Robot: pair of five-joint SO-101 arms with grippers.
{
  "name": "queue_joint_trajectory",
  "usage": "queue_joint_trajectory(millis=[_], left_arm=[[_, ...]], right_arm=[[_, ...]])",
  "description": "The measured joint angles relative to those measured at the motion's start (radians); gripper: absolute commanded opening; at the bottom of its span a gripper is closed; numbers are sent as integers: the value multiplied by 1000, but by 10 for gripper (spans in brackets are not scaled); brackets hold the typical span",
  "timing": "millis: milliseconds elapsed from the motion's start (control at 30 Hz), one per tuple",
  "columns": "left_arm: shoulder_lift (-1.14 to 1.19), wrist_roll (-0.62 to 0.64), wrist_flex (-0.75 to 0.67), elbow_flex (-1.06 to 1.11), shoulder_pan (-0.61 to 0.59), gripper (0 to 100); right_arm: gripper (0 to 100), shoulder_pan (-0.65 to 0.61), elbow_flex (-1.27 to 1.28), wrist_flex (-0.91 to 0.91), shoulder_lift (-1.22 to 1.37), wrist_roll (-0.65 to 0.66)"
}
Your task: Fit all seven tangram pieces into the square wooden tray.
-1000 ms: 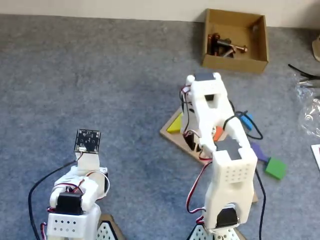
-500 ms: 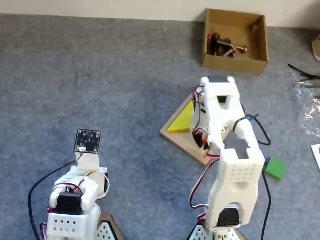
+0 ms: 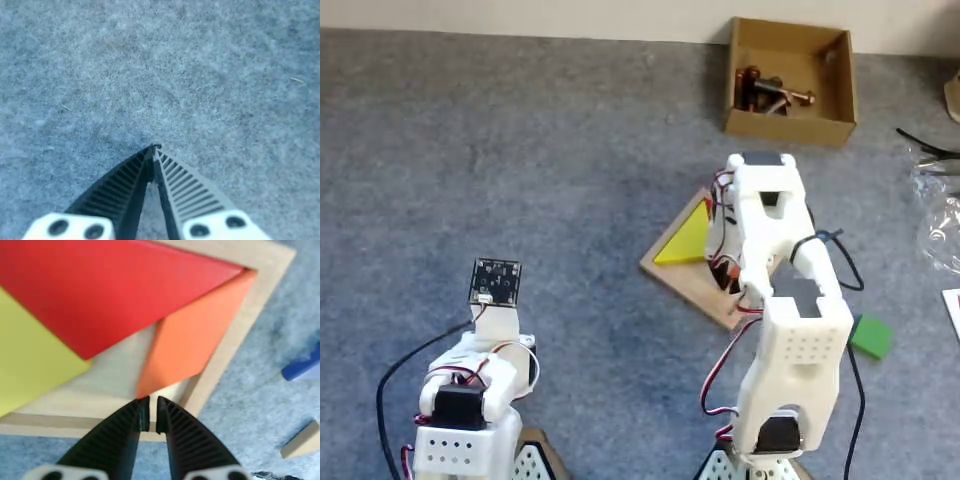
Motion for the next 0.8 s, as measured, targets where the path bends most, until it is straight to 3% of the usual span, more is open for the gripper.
queue_joint_trajectory(millis=[267,800], left_arm=[[0,0,0,0,0,5],[0,0,0,0,0,5]], right_arm=[[26,74,0,-34,0,0],[26,83,0,-80,0,0]])
